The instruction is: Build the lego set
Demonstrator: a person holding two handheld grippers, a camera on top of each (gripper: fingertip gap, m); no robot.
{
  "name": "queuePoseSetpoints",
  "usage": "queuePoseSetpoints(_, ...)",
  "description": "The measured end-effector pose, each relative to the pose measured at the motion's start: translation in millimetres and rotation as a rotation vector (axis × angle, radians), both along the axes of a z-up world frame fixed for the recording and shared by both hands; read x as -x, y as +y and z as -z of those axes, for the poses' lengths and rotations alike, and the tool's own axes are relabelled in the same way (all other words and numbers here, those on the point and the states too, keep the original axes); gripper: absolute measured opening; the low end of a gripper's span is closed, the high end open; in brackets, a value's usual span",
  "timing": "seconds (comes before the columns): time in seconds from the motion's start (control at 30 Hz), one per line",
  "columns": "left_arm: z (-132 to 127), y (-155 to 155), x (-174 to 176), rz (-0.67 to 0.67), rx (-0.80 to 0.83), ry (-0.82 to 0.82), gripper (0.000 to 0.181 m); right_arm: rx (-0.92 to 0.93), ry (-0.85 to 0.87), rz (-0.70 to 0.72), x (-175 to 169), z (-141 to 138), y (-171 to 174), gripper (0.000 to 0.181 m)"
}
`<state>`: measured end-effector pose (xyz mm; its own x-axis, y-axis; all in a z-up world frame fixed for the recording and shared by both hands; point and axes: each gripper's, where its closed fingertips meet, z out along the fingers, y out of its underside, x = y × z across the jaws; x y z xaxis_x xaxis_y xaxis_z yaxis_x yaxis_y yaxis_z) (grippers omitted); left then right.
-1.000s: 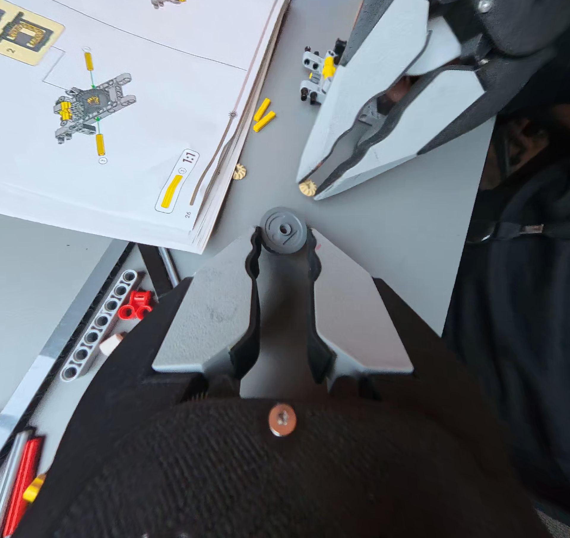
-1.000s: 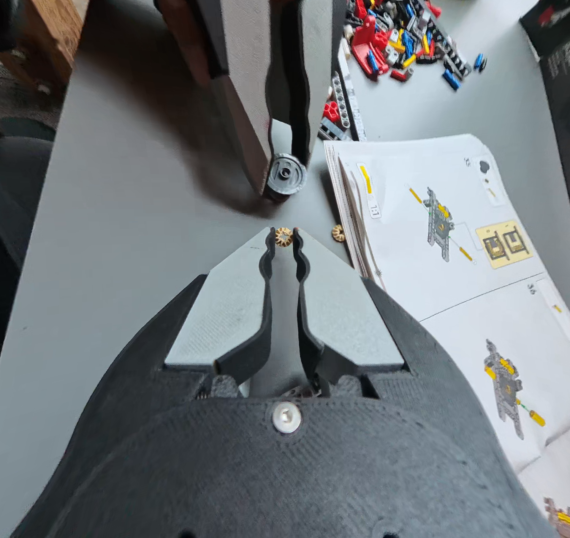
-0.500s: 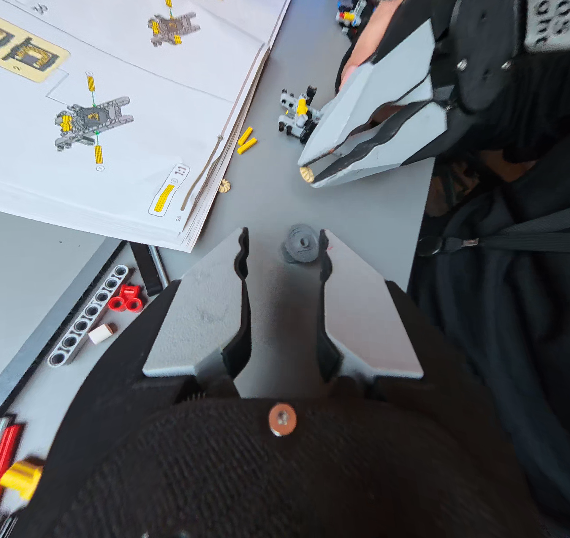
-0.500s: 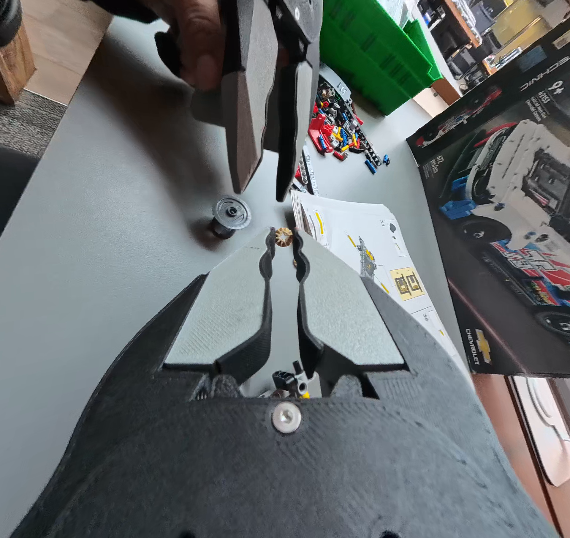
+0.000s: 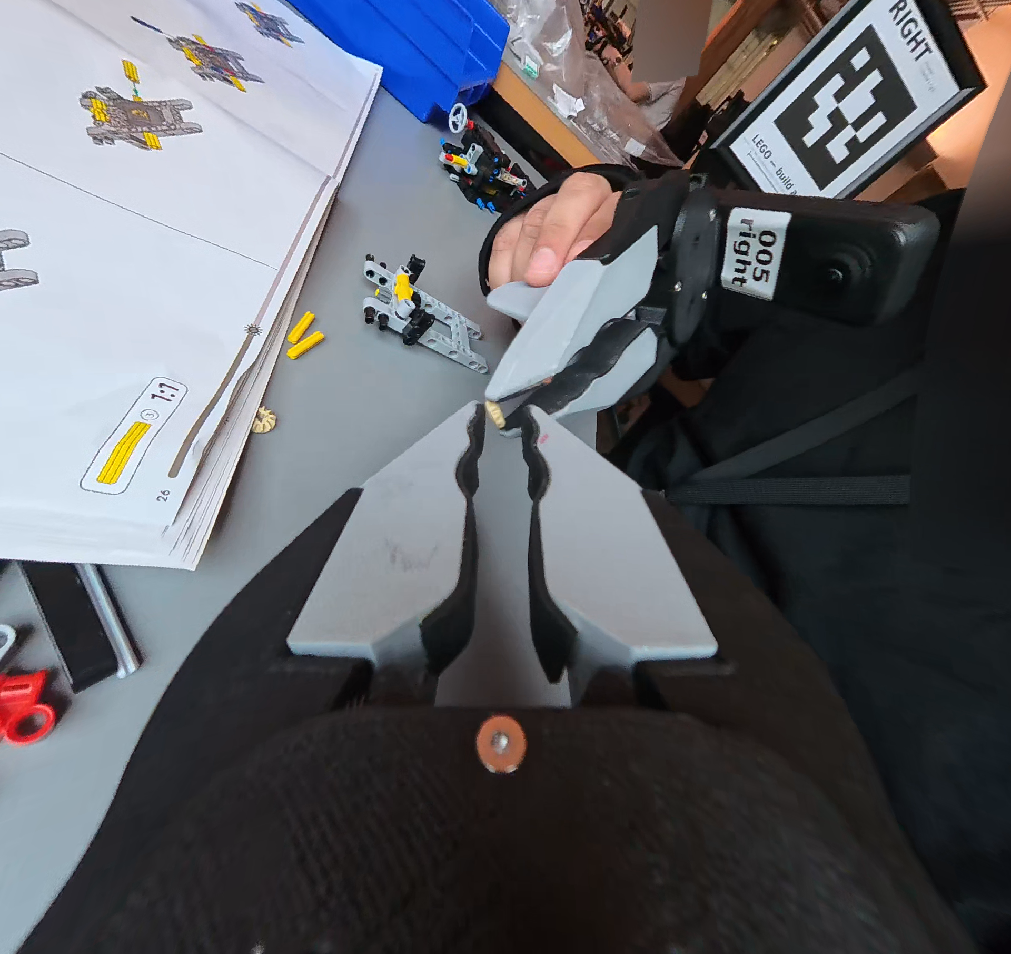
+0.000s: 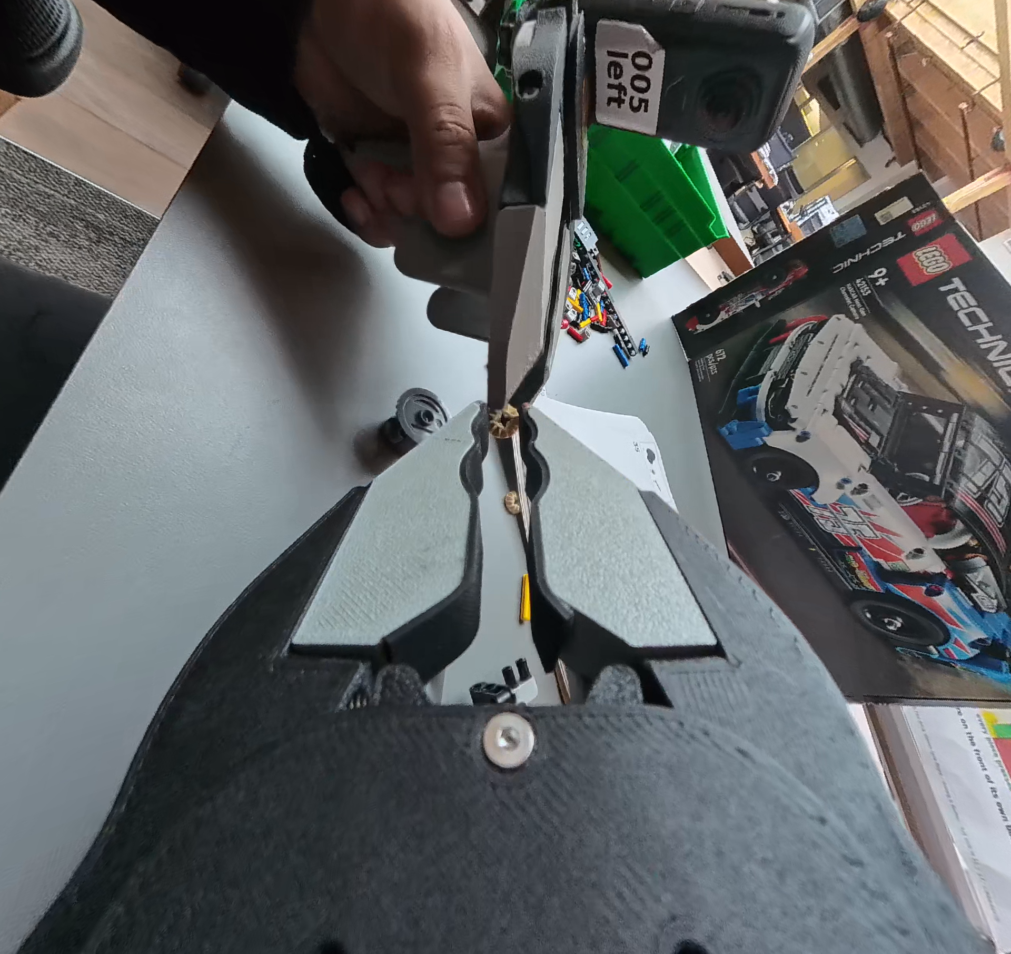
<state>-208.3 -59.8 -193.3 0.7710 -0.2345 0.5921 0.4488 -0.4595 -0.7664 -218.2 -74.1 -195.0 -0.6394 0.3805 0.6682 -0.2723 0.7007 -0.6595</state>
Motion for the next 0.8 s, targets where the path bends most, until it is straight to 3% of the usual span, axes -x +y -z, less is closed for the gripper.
queuePoseSetpoints(0.27, -2, -2, 1, -0.002, -0.029, 0.015, 0.002, 0.021, 0.021, -0.009, -2, -5, -1, 0.006)
queuePoseSetpoints(0.5, -22, -8, -1, 0.011, -0.214, 0.151, 0.002, 0.341, -0.346, -0.102, -3, -11, 3, 0.002)
queuePoseSetpoints(0.8, -27, -5, -4, 0.009, -0.282, 0.227, 0.002, 0.493, -0.474, -0.18, -9, -23, 1, 0.0)
